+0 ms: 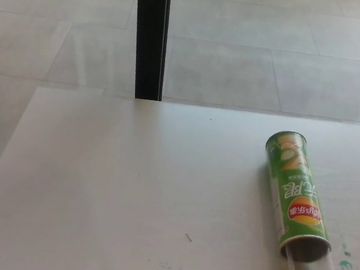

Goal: Use the right hand as a fist to push the chips tray inside its container kept in the middle of the desk

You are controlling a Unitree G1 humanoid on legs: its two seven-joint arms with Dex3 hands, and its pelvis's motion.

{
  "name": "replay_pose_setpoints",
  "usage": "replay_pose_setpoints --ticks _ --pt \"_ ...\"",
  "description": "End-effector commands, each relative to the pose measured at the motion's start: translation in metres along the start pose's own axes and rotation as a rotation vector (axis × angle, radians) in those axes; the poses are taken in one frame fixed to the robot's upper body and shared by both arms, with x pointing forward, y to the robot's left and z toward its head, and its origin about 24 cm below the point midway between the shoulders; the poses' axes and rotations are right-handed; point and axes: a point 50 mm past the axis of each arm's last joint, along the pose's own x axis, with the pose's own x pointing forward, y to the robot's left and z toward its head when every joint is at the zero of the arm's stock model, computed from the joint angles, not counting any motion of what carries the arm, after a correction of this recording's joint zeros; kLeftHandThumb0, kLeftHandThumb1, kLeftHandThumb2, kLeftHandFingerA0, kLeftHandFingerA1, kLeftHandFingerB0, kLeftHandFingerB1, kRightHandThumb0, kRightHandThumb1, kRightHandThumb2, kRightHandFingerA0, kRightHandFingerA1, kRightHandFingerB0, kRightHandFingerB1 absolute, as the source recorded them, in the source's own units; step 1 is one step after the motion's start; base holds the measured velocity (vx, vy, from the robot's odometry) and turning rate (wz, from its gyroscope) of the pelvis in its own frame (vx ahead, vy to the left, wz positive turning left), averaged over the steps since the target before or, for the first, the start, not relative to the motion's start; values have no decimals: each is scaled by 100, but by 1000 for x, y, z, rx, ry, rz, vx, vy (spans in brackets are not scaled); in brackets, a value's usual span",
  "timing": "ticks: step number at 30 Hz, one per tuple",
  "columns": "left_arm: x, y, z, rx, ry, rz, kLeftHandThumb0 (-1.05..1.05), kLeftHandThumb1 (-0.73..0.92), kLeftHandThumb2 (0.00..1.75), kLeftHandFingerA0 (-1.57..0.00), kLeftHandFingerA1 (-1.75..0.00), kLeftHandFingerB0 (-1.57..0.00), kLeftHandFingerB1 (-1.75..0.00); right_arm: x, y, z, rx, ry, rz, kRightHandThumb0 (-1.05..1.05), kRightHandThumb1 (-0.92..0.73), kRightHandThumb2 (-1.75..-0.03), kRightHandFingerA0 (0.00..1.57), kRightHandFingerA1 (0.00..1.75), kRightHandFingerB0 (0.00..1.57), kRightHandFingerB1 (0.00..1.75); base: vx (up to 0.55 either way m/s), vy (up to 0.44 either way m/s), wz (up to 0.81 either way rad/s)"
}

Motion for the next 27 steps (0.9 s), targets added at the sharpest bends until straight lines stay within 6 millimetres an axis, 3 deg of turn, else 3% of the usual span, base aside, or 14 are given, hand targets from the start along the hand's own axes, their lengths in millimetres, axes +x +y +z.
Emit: replay_pose_setpoints --ticks 1,22,23,24,25,27 --pt "-1 8 16 41 -78 0 -81 55 142 -66 -131 -37 -102 8 -2 -24 -446 233 28 -61 -83 -65 79 62 60 48 0 0 0" --pt "-1 11 18 56 -88 -3 -80 54 147 -64 -133 -35 -105 28 -5 -41 -466 320 -66 -66 -86 -66 81 69 64 47 0 0 0" --pt "-1 11 18 40 -87 -5 -76 47 149 -51 -156 -18 -116 30 -5 -42 -452 324 -57 -66 -88 -66 79 72 63 48 0 0 0" --pt "-1 11 18 35 -87 -4 -78 53 146 -63 -133 -33 -103 32 -5 -43 -446 330 -52 -67 -88 -66 79 67 62 47 0 0 0" --pt "-1 11 18 37 -88 -1 -76 47 148 -55 -158 -18 -115 33 -5 -43 -447 328 -58 -67 -87 -66 81 66 64 48 0 0 0" --pt "-1 11 18 42 -87 6 -76 47 147 -54 -158 -18 -116 35 -5 -44 -452 329 -63 -68 -88 -66 80 65 63 47 0 0 0"
